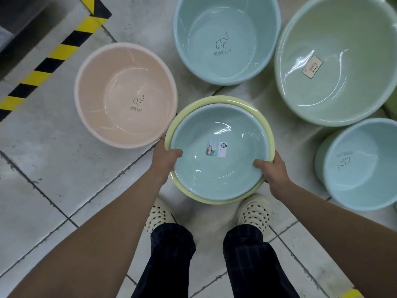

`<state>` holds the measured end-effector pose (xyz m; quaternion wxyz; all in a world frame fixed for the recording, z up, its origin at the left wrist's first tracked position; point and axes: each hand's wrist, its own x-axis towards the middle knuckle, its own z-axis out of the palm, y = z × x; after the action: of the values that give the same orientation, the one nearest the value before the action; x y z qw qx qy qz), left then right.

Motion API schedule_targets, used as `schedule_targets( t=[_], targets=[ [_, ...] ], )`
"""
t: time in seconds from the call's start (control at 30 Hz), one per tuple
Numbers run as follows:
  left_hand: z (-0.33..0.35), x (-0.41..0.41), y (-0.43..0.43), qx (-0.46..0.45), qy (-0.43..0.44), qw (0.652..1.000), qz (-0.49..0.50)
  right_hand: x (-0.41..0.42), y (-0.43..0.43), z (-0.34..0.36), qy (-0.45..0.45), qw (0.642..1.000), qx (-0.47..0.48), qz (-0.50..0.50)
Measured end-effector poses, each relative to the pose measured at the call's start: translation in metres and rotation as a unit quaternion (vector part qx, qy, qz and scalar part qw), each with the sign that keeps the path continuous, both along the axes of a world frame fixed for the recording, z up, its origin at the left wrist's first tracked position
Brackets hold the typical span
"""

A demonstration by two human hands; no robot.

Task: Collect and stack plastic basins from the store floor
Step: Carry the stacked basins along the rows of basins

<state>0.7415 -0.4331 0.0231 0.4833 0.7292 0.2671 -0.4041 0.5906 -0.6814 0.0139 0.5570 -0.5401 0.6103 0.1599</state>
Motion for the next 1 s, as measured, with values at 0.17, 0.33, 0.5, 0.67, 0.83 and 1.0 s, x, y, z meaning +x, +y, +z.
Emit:
schedule_targets(
  t=[0.17,0.33,0.5,0.67,0.83,1.0],
  targets=[
    [0.029,0.004,0.011,0.005,0.021,0.999,0.024,0.007,0.009,0.032,0.000,1.000,-0.008,-0.004],
    [0.077,0.002,0.033,0.017,0.026,0.998,0.063,0.019,0.024,0.075,-0.010,0.999,-0.016,0.036],
    [0.126,0.024,0.064,0.018,0.016,0.995,0.097,0.057,0.042,0.127,-0.029,0.996,-0.031,0.084],
    [0.154,0.058,0.103,0.015,-0.013,0.991,0.129,0.118,0.067,0.156,-0.079,0.988,-0.040,0.124],
    [0.151,0.097,0.139,0.031,-0.055,0.982,0.177,0.190,0.092,0.154,-0.122,0.973,-0.019,0.195],
    [0.120,0.125,0.166,0.040,-0.089,0.967,0.235,0.245,0.123,0.128,-0.184,0.955,-0.016,0.231]
  ],
)
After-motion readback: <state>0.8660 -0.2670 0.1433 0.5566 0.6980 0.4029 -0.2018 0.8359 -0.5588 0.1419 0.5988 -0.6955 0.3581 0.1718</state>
